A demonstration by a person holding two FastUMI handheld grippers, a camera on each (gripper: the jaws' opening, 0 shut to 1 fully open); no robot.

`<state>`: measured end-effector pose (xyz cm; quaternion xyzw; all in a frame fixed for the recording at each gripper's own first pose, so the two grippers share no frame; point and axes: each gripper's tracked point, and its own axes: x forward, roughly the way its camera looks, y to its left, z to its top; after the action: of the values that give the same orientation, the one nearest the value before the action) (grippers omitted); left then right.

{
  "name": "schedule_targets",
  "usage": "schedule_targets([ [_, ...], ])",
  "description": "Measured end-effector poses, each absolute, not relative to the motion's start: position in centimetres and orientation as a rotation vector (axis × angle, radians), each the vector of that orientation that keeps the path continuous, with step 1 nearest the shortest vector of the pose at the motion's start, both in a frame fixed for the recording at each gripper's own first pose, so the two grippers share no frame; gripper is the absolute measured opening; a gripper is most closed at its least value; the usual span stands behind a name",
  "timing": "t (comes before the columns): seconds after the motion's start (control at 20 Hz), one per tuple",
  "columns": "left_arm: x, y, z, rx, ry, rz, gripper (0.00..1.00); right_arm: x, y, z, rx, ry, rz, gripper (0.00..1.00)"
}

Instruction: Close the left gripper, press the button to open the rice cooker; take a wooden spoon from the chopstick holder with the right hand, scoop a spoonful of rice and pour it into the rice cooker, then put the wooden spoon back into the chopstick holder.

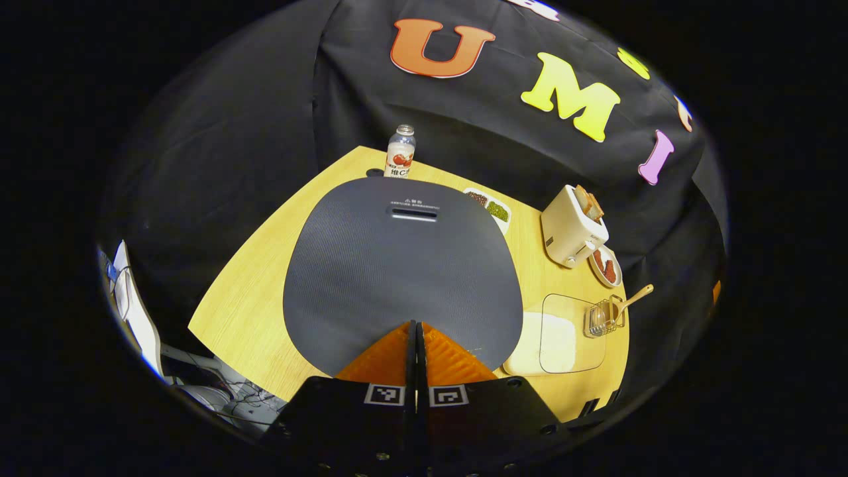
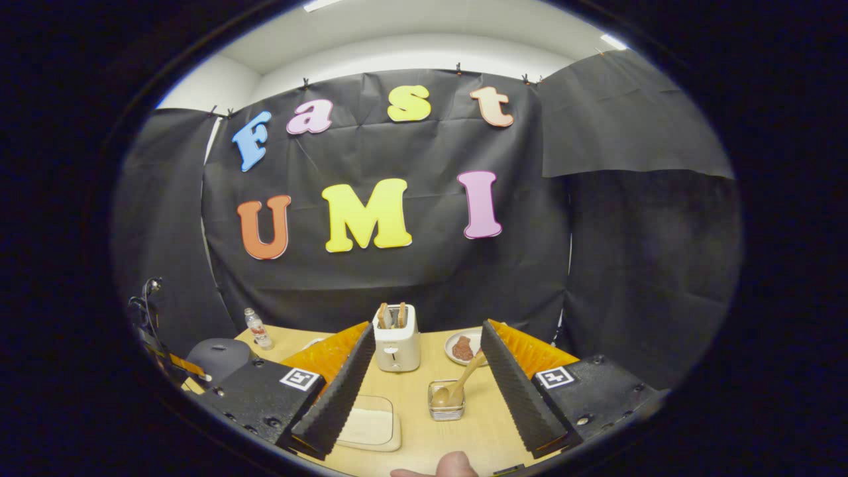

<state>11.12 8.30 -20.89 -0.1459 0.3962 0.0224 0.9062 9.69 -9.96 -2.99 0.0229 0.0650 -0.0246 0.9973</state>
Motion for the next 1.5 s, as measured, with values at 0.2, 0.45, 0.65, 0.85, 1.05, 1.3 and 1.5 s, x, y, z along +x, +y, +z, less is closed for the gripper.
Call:
schedule_targets([
  [0.2, 12.0, 8.9, -16.2, -0.279, 0.648, 0.068, 0.00, 9.3, -10.4, -1.4, 0.027, 0.103, -0.049, 1.00],
  [0.45, 14.4, 9.4, -9.1, -0.200, 0.421, 0.082, 0.03, 9.3, -10.5, -0.3, 0.012, 0.083, -0.044, 1.00],
  [0.65, 16.5, 9.7, -5.0, -0.122, 0.276, 0.084, 0.36, 9.4, -11.1, 0.1, 0.011, 0.070, -0.047, 1.00],
  [0.85, 16.4, 9.6, -1.3, -0.116, 0.162, 0.097, 0.74, 9.2, -12.9, -0.8, 0.005, 0.087, -0.071, 1.00],
  [1.05, 14.6, 9.3, 0.0, -0.095, 0.102, 0.119, 0.95, 8.8, -15.0, -2.6, 0.004, 0.128, -0.100, 1.00],
  [1.3, 11.8, 6.1, 1.5, -0.097, 0.056, 0.088, 0.94, 8.5, -16.5, -5.0, -0.006, 0.182, -0.117, 1.00],
  [1.5, 9.8, 2.8, 1.3, -0.059, 0.053, 0.045, 0.94, 9.5, -16.3, -7.3, 0.018, 0.233, -0.080, 1.00],
])
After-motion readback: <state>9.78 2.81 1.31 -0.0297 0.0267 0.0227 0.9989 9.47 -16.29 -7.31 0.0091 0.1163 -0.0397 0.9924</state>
